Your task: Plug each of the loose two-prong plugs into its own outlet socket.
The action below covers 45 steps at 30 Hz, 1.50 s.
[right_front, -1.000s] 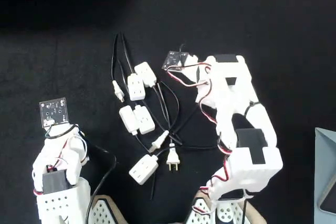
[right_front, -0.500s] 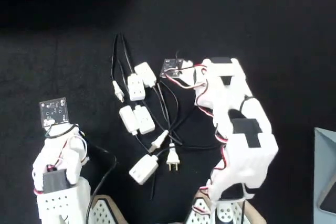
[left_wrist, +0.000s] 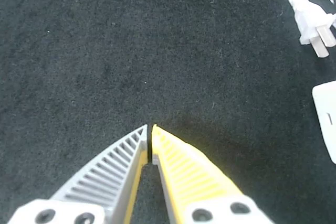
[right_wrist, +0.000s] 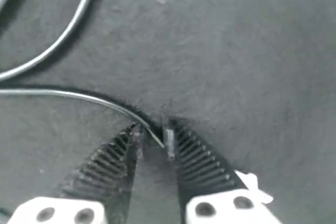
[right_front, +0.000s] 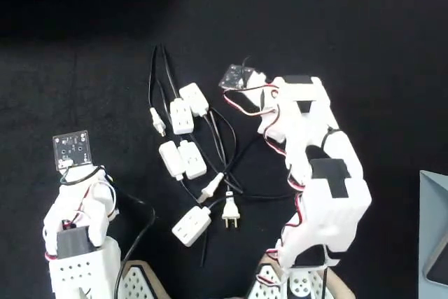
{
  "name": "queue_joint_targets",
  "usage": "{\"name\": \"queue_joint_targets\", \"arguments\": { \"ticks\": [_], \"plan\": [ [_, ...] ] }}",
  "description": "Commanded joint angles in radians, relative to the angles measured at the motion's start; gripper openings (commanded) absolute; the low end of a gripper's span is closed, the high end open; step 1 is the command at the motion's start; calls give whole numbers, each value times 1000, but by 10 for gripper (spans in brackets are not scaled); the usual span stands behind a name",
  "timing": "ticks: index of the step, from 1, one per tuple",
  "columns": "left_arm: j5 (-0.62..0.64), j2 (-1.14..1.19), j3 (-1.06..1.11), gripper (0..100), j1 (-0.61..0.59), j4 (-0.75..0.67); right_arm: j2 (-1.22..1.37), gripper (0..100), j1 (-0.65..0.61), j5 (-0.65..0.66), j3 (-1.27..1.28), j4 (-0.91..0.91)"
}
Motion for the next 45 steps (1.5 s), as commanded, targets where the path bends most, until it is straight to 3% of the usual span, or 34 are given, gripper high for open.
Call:
{"name": "queue_joint_targets", "arguments": {
  "ticks": [1,11,23,30,36,45],
  "plan": [
    [0,-8,18,30,-4,-18,19,12,2,-95,-36,107],
    [0,-8,18,30,-5,-18,19,12,25,-304,-398,508],
    [0,-8,18,30,-7,-18,28,13,86,-609,-628,549],
    [0,-8,18,30,-7,-18,85,26,21,-629,-547,428],
    [0,-8,18,30,-7,-18,74,249,-8,-675,-572,526],
    [0,-8,18,30,-7,-18,61,215,18,-678,-587,651]
  ]
}}
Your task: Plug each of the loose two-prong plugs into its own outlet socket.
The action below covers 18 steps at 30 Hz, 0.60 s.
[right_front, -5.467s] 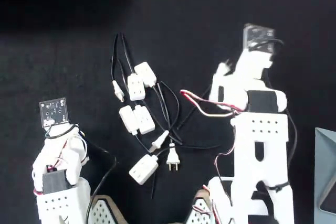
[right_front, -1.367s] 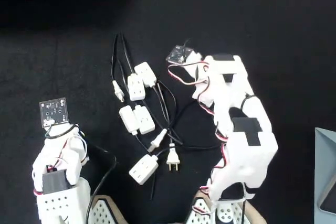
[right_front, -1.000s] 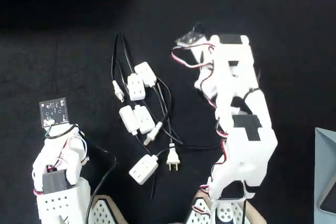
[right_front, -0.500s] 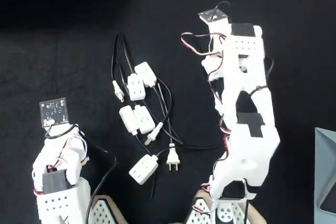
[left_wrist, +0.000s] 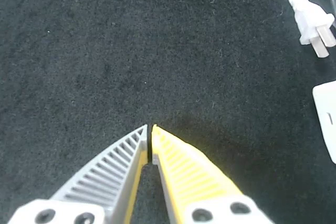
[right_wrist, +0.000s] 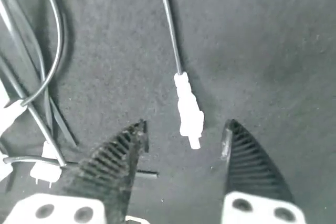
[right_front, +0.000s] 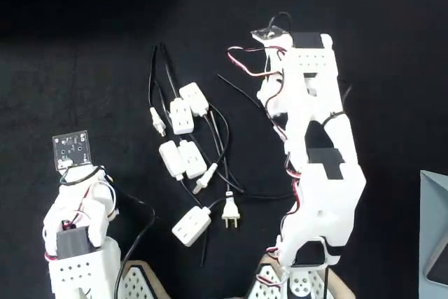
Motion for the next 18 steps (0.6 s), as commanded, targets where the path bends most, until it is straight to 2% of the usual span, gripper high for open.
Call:
{"name": "queue_joint_targets", "arguments": {
  "ticks": [1,5,11,18],
  "plan": [
    [0,-8,16,30,-7,-18,-28,216,12,-2,-5,-5],
    [0,-8,16,30,-7,-18,24,216,9,-2,21,-58],
    [0,-8,16,30,-7,-18,117,216,20,109,16,-87],
    [0,-8,16,30,-7,-18,140,216,57,172,15,-83]
  ]
}}
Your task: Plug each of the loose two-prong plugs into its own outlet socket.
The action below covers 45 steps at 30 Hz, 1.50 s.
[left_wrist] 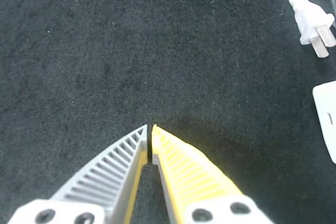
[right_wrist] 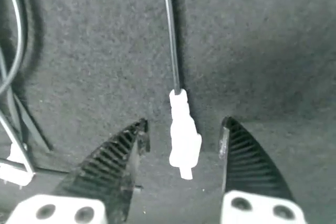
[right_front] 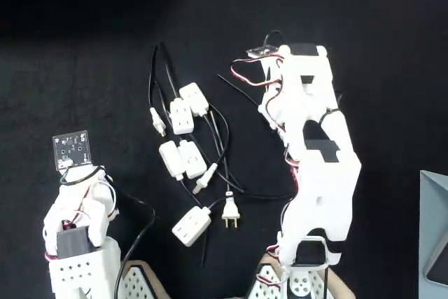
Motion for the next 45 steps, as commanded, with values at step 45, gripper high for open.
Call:
{"name": "queue_joint_targets", "arguments": {
  "ticks": [45],
  "plan": [
    [0,-8,18,30,-7,-18,59,41,23,58,50,-64]
  ]
}}
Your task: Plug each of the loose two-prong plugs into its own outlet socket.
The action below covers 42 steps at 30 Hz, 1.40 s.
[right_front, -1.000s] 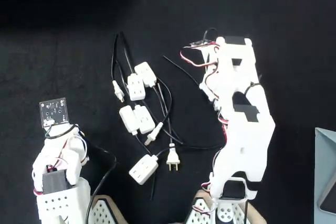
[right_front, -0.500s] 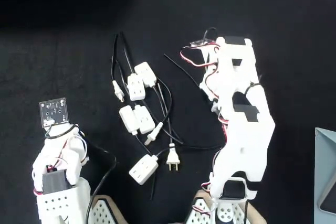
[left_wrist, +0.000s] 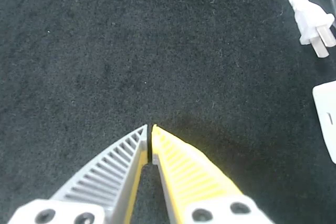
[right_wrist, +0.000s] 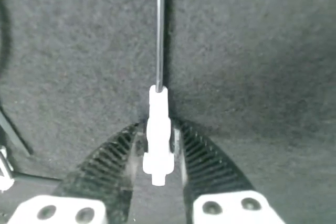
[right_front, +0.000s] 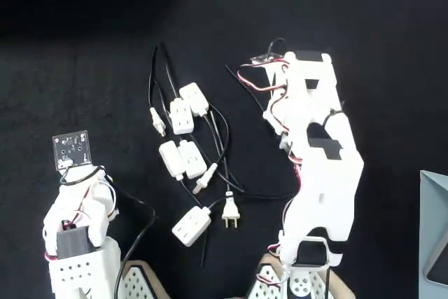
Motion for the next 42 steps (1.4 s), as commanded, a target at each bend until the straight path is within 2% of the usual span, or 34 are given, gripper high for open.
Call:
{"name": "queue_joint_targets", "arguments": {
  "ticks": [1,9,13,18,23,27,34,38,42],
  "plan": [
    [0,-8,18,30,-7,-18,8,32,-9,5,-5,0],
    [0,-8,18,30,-7,-18,-79,11,-8,0,2,9],
    [0,-8,18,30,-7,-18,-174,11,-14,-5,2,109],
    [0,-8,12,30,-7,-18,-314,11,-15,-112,5,219],
    [6,-8,8,29,-1,-18,-526,11,-29,-152,125,229],
    [8,-8,-25,29,1,-18,-782,11,-95,-157,325,206],
    [9,-8,-128,29,4,-21,-1241,11,-219,-249,668,37],
    [9,-8,-153,29,18,-141,-1443,11,-358,-345,805,-37],
    [9,-8,-153,29,107,-250,-1581,11,-508,-445,888,-92]
  ]
}}
